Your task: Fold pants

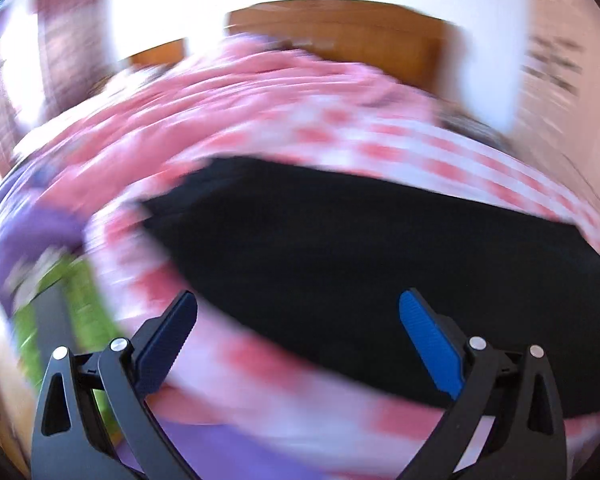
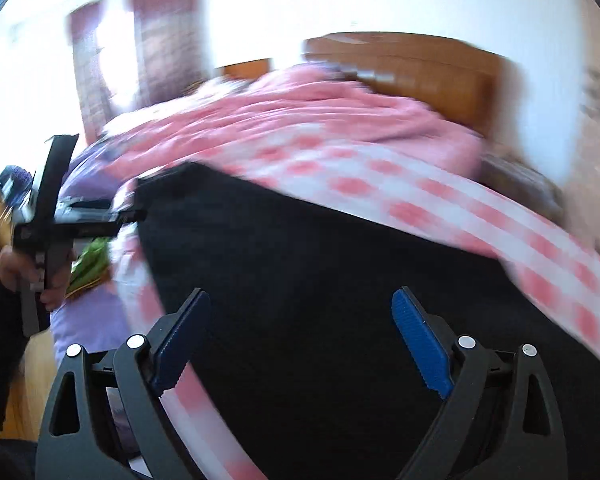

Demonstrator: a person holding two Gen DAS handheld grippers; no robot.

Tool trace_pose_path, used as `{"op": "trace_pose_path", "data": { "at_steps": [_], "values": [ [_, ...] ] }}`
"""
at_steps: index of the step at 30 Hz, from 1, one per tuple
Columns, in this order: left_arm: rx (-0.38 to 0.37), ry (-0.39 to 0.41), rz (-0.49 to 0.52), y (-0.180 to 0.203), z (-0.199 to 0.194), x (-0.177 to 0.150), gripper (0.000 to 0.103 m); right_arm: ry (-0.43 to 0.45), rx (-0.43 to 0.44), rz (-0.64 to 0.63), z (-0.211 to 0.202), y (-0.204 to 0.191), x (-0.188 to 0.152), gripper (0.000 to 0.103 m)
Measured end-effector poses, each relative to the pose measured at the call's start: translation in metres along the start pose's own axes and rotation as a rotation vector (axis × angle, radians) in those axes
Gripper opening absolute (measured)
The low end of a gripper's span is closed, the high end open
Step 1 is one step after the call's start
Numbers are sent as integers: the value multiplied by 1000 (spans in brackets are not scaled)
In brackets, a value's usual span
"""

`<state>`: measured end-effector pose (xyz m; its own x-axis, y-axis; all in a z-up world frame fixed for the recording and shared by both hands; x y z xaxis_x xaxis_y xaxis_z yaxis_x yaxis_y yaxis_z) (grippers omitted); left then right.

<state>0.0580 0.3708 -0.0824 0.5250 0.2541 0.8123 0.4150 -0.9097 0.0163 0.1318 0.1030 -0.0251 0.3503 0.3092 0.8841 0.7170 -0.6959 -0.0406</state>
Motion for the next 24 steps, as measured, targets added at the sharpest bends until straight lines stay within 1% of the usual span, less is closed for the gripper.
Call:
{"op": "trace_pose_path", "data": {
  "at_steps": [1, 2, 4, 5, 7, 8, 10, 11, 15, 16, 17, 18, 19, 20, 21, 23, 24],
  "values": [
    [44, -12, -54, -36, 7, 2, 101, -25, 50, -45, 31, -26, 8, 90],
    [58, -17, -88, -56, 7, 3, 101, -40, 74, -67, 45, -44, 14, 90],
    [82, -58, -198, -101, 19, 5, 101, -75, 134, -119, 81, -89, 22, 90],
    [81, -69, -250, -118, 22, 5, 101, -84, 163, -145, 99, -108, 27, 88],
    [86, -63, -324, -142, 24, 6, 101, -89, 217, -194, 126, -147, 34, 85],
    [115, -64, -335, -153, 24, 5, 101, -87, 239, -219, 138, -163, 37, 82],
    [209, -77, -331, -164, 28, 2, 101, -98, 281, -271, 163, -196, 42, 78],
    [260, -80, -318, -172, 29, 1, 101, -109, 294, -289, 176, -208, 42, 73],
    [290, -91, -269, -181, 32, 4, 101, -156, 310, -314, 223, -230, 40, 67],
    [287, -93, -266, -181, 32, 4, 101, -172, 306, -319, 232, -233, 38, 67],
    [284, -94, -266, -181, 34, 5, 101, -177, 302, -325, 238, -236, 39, 64],
    [281, -96, -268, -182, 36, 6, 101, -170, 305, -326, 240, -237, 42, 54],
    [273, -96, -269, -184, 41, 7, 101, -155, 320, -314, 239, -237, 47, 48],
    [264, -97, -271, -183, 44, 8, 101, -147, 326, -301, 239, -235, 51, 36],
    [250, -96, -274, -181, 45, 8, 101, -136, 323, -290, 238, -233, 54, 28],
    [200, -83, -295, -177, 49, 12, 100, -112, 343, -264, 231, -228, 57, 23],
    [173, -74, -308, -173, 49, 15, 100, -120, 362, -265, 230, -229, 55, 22]
  ]
}}
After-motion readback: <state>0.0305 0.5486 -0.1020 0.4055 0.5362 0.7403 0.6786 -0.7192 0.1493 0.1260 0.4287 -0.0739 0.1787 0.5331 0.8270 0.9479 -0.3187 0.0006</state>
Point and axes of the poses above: each gripper's, at about its wrist camera, not at the fingertips, and z roughly the way its jaws point, y to its right, x to its top, the point moved 7 cm from there along z, roughly the way its jaws point, and after that the axes turned 9 degrees about y, right-handed, at the moved point
